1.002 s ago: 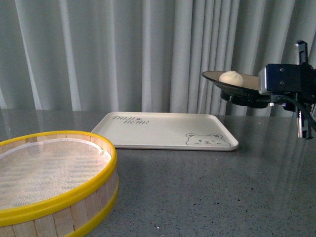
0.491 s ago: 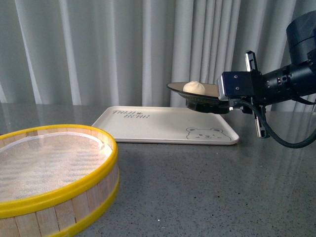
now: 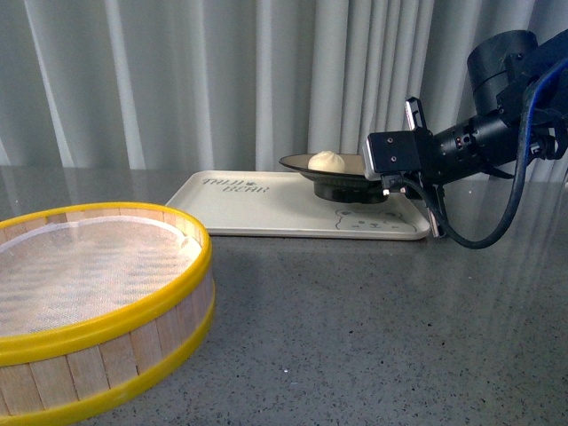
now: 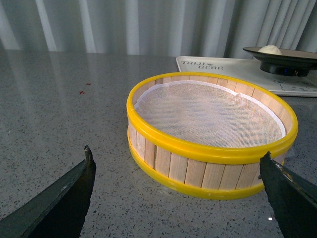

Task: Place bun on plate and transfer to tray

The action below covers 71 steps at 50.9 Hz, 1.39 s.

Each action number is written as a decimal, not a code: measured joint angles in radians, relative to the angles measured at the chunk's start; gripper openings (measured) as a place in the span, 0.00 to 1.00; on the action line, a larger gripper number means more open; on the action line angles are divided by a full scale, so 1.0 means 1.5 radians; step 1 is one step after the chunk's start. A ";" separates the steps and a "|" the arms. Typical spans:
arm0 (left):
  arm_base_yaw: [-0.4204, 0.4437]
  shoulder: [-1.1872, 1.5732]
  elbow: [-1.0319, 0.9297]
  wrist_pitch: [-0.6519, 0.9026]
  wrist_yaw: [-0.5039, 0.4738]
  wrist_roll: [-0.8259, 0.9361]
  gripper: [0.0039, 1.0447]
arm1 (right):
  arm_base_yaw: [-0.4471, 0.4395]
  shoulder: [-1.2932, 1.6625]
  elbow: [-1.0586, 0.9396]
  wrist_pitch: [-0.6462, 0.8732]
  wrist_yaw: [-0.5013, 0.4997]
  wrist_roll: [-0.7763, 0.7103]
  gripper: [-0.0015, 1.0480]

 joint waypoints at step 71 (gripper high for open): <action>0.000 0.000 0.000 0.000 0.000 0.000 0.94 | 0.026 -0.323 -0.362 0.375 0.104 0.553 0.92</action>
